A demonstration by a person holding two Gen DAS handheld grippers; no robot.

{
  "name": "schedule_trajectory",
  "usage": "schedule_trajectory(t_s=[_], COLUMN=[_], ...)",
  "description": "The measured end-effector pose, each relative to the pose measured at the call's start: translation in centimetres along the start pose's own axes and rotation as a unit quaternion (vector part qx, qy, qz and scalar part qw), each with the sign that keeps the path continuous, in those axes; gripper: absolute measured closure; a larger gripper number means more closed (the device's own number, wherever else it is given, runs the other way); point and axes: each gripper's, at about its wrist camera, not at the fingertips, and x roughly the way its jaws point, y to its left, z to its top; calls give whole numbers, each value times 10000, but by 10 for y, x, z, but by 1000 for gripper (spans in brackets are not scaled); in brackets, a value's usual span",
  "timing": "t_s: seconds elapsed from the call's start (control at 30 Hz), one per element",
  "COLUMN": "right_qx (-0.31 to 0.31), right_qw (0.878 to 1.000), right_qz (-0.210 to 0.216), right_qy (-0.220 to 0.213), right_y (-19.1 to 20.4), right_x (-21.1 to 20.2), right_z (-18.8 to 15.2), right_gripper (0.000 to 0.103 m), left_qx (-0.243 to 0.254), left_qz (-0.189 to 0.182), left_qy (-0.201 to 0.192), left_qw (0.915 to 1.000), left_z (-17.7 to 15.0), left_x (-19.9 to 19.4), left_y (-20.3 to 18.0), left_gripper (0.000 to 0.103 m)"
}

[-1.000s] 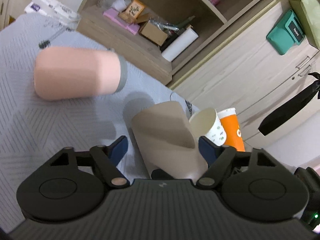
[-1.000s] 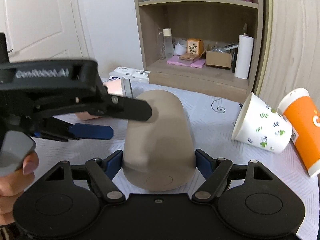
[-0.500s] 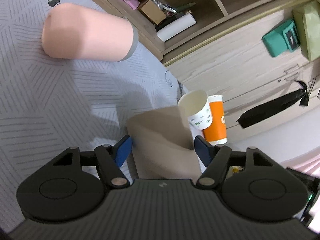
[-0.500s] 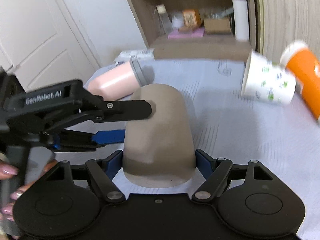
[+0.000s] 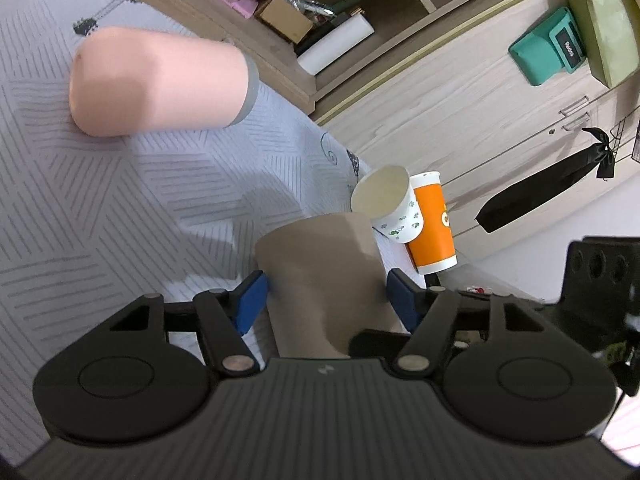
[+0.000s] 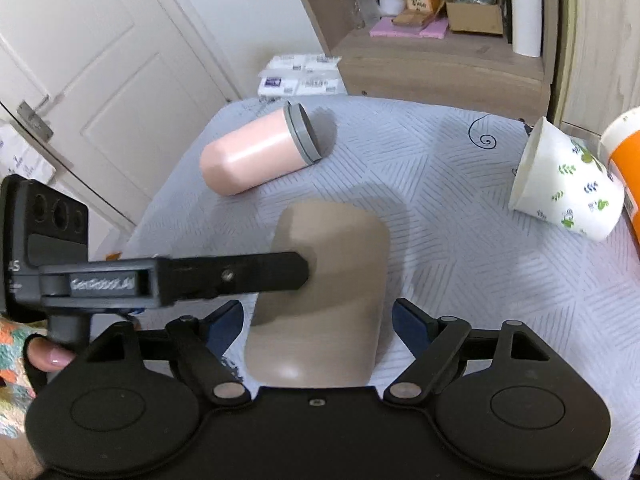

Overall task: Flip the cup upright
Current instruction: 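Rotate the taupe tumbler upright with the right tool while the left tool pushes its side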

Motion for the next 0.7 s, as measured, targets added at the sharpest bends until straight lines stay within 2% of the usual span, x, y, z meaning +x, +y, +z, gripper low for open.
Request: schedule_trajectory(t_s=[0.1,0.3,0.47,0.7], right_qx=[69,18,-11,173], right_qw=[9997,9998,9994,9955], right_qz=[151,199,224,556], right_qy=[190,70,-272,-750], right_y=[-4,-1,-2,-13], right_x=[6,4,1,-1], right_z=[3,-3,-13,-34], right_gripper=[18,21,21,21], left_qx=[-50,-7,-222,-357], left_qz=[-28,42,-26,-244], left_qy=[18,-40,131,346], left_qw=[10000,10000,9997,9985], left_z=[0,-3,-1,-6], left_x=[1,3,9,22], left_y=[1,1,9,10], left_gripper=[35,27,18,20])
